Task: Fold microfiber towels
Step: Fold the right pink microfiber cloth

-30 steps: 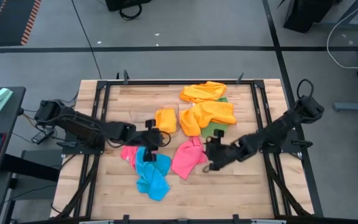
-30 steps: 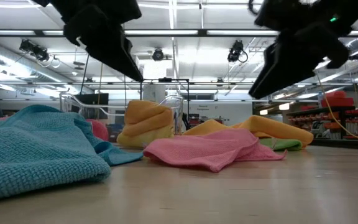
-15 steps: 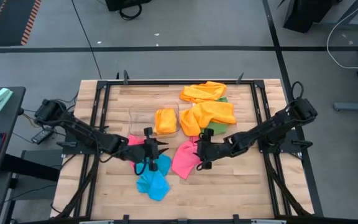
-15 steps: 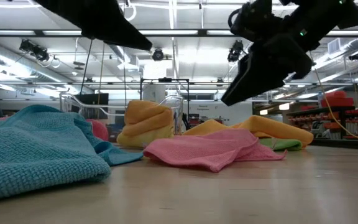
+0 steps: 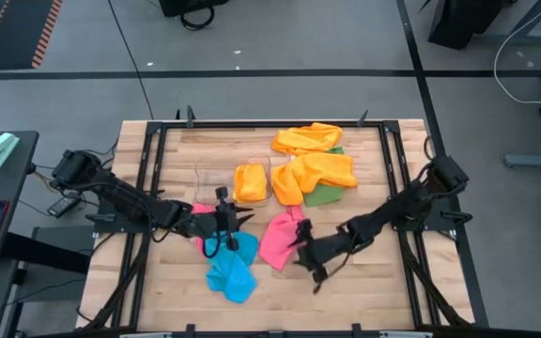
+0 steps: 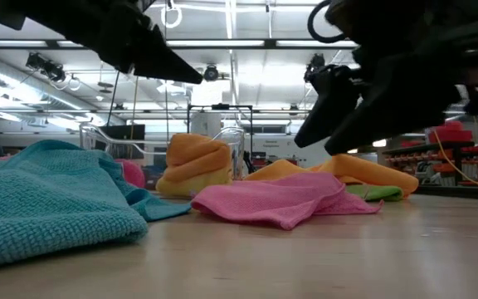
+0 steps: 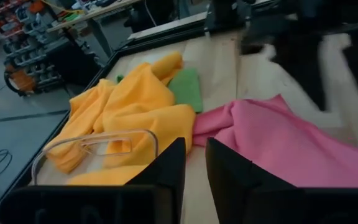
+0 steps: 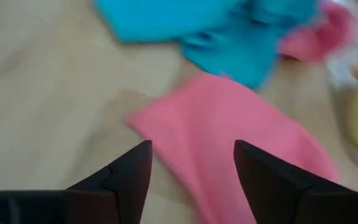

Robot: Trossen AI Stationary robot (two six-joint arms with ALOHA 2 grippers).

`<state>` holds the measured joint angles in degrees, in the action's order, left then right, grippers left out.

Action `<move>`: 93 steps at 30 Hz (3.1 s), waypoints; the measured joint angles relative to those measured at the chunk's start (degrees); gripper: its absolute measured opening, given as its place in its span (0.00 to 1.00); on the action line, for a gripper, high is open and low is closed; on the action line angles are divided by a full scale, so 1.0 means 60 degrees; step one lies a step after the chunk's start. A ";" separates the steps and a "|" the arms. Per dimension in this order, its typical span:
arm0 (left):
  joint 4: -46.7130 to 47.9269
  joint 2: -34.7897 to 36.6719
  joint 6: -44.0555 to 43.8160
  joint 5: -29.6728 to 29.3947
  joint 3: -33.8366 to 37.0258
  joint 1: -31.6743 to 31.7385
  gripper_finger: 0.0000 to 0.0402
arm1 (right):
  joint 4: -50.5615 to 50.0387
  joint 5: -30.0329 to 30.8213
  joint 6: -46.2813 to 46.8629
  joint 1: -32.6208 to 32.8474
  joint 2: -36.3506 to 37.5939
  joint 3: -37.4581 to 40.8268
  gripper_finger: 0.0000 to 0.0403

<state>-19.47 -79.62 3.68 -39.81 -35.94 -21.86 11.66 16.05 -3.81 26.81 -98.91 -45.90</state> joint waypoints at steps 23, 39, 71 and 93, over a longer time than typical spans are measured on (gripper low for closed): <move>0.0107 -0.0033 -0.0253 0.0029 -0.0007 -0.0049 0.17 | -0.1532 -0.1184 -0.0053 -0.0537 -0.2503 -0.2472 0.41; 0.0154 -0.0033 -0.0253 0.0033 -0.0004 -0.0046 0.17 | -0.1862 -0.2041 -0.0053 -0.0528 -0.2362 -0.2459 0.02; -0.0075 -0.0033 -0.0503 0.2594 -0.0004 -0.0027 0.22 | -0.3774 0.3173 0.0244 0.1377 0.2207 -0.2439 0.01; -0.1365 -0.0033 -0.0259 0.2662 -0.0007 -0.0034 0.39 | -0.3832 0.3180 0.0424 0.1348 0.4380 -0.2442 0.01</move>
<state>-27.66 -79.81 2.13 -23.84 -35.99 -22.06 -11.33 35.14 -1.27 34.89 -72.63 -60.55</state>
